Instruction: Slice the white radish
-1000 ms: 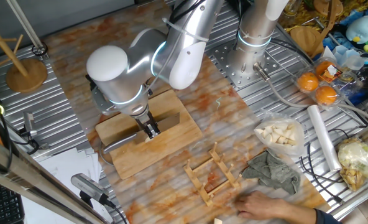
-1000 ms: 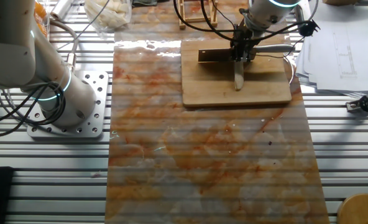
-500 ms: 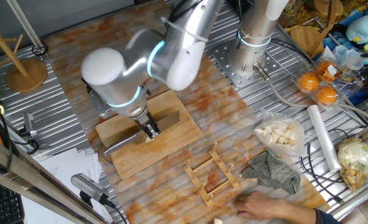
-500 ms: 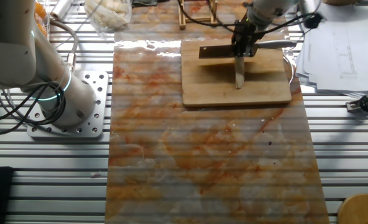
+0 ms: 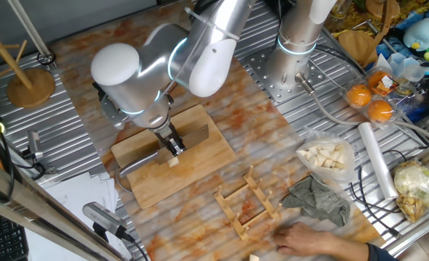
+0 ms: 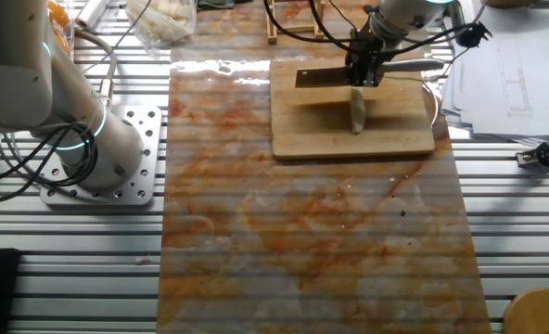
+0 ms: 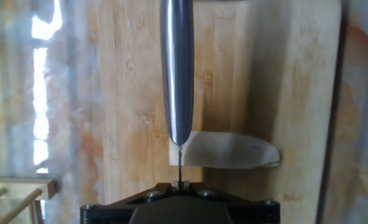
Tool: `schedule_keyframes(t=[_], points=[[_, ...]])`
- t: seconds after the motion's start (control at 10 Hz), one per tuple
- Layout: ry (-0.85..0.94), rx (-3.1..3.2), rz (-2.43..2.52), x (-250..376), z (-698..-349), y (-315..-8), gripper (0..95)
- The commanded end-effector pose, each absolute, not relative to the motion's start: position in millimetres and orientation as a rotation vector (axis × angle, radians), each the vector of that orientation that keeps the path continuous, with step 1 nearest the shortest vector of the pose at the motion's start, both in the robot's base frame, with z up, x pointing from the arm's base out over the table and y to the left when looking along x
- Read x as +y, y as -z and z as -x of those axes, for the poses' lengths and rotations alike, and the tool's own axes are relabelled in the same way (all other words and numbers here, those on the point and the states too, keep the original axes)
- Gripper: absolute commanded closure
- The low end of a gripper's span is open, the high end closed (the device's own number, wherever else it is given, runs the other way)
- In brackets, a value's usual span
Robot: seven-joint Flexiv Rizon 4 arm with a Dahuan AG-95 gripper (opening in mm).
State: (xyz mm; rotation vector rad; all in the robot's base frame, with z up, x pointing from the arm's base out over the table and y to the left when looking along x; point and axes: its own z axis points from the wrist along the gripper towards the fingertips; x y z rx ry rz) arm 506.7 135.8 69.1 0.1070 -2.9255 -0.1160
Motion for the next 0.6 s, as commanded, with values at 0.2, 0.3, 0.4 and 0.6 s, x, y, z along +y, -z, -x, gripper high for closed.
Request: schedule_keyframes(t=[0.2,0.3,0.4,0.6], points=[[0.113,-2.918,-0.1,131.4,-507.4,-69.4,95.0],[0.115,-2.919,-0.1,130.5,-506.9,-66.9,95.0],[0.112,-2.918,-0.1,130.1,-506.7,-65.3,95.0],[0.132,-2.917,-0.098,130.9,-506.6,-57.8,95.0]])
